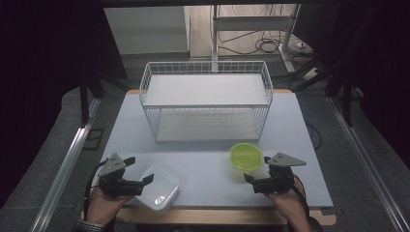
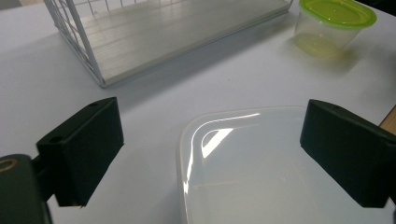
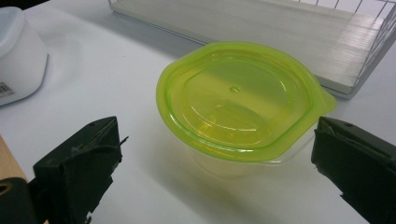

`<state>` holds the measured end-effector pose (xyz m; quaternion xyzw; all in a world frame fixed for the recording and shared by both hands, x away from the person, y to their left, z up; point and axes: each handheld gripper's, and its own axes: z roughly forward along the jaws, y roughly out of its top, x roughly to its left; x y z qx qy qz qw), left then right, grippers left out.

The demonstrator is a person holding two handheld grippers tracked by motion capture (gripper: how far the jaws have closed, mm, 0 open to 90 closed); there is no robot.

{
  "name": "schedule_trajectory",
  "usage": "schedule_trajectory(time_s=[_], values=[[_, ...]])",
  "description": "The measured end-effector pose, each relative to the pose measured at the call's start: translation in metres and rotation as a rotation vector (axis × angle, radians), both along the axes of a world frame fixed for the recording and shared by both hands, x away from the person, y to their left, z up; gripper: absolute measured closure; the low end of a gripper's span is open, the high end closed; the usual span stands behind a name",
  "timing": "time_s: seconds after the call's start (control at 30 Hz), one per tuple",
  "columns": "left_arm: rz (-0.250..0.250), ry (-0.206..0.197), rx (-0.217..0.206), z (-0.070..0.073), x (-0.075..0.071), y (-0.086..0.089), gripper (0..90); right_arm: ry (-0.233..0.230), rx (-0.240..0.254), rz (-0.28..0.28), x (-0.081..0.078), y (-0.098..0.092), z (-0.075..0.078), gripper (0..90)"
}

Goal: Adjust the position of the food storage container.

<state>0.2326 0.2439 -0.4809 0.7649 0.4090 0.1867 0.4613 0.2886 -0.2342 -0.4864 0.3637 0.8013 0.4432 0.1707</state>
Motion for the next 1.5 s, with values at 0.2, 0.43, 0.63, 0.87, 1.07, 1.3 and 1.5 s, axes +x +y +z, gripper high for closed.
schedule_trajectory(time_s=[0.2, 0.43, 0.63, 0.87, 1.07, 1.3, 1.5], values=[[-0.012, -0.034, -0.001, 0.003, -0.004, 0.001, 14.9, -0.004, 0.001, -0.003, -0.001, -0.001, 0.001, 4.2], [-0.023, -0.046, 0.016, 0.005, -0.008, 0.001, 20.3, -0.003, 0.003, -0.002, -0.001, 0.000, 0.002, 8.3], [-0.020, -0.047, 0.032, 0.003, -0.012, 0.000, 20.0, 0.005, 0.018, 0.008, -0.003, 0.004, 0.011, 34.4], [-0.026, -0.051, 0.023, 0.001, -0.010, 0.000, 12.5, 0.029, -0.024, 0.066, 0.003, 0.018, 0.017, 70.3], [-0.023, -0.050, 0.034, 0.000, -0.010, -0.001, 11.8, 0.026, -0.064, 0.119, 0.012, 0.035, 0.019, 89.3], [-0.022, -0.053, 0.039, 0.000, -0.010, -0.001, 12.1, 0.019, -0.139, 0.165, 0.032, 0.070, 0.017, 89.5], [-0.017, -0.049, 0.055, -0.002, -0.009, -0.001, 12.6, 0.023, -0.187, 0.178, 0.049, 0.090, 0.012, 89.5]])
